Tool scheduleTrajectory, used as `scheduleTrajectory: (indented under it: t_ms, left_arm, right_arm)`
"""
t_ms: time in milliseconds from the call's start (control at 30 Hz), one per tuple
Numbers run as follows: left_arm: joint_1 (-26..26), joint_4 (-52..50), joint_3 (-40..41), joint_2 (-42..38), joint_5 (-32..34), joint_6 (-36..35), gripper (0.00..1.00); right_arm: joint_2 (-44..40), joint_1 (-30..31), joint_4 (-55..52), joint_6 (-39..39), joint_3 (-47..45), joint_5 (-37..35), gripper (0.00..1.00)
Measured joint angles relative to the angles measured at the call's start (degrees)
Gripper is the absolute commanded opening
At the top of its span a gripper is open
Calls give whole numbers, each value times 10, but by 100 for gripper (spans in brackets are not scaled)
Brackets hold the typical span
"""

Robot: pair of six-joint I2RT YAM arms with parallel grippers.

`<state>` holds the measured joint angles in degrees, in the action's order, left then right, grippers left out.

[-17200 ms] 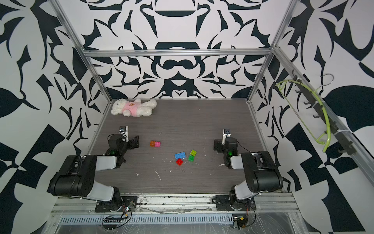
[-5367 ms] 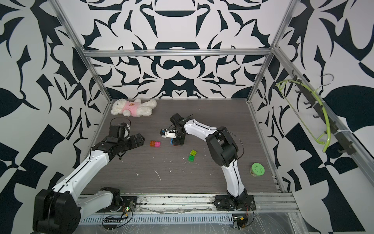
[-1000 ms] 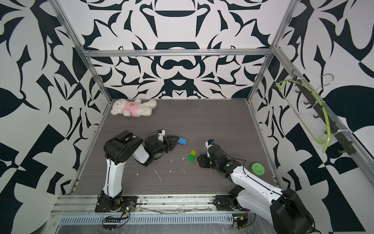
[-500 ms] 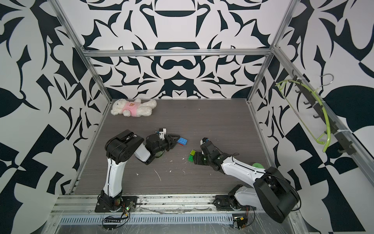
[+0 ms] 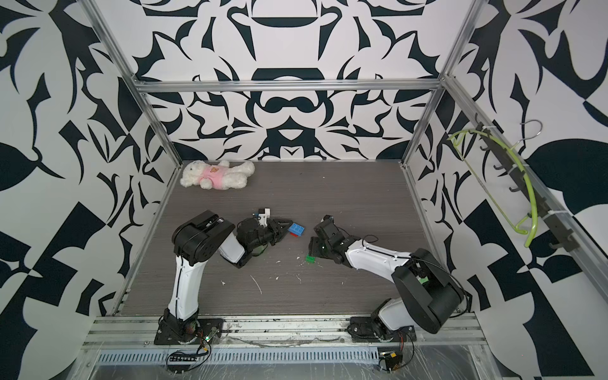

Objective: Assemble the letter v with lego
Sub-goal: Adjust the lego brick at the center of the board, then pick up the lego brick from the center of the board.

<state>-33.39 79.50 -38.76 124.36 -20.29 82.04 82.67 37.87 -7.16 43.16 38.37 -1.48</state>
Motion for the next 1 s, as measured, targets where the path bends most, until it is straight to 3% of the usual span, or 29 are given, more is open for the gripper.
scheduleTrajectory:
  t_ms: [433,633,800,1000]
  left_arm:
    - [0,75,64,-5,29,-8,31]
    - [0,82,93,-19,48,-12,31]
    - [0,83,95,-19,49,-12,31]
    - [2,86,104,-23,50,-15,31]
  right_arm:
    - [87,34,-42,2,68,-47,51]
    - [133,46,-59,-25,126,-53,42]
    - [153,48,-69,-76,152,-61,26]
    - [152,40,-75,-164,155,-45,21]
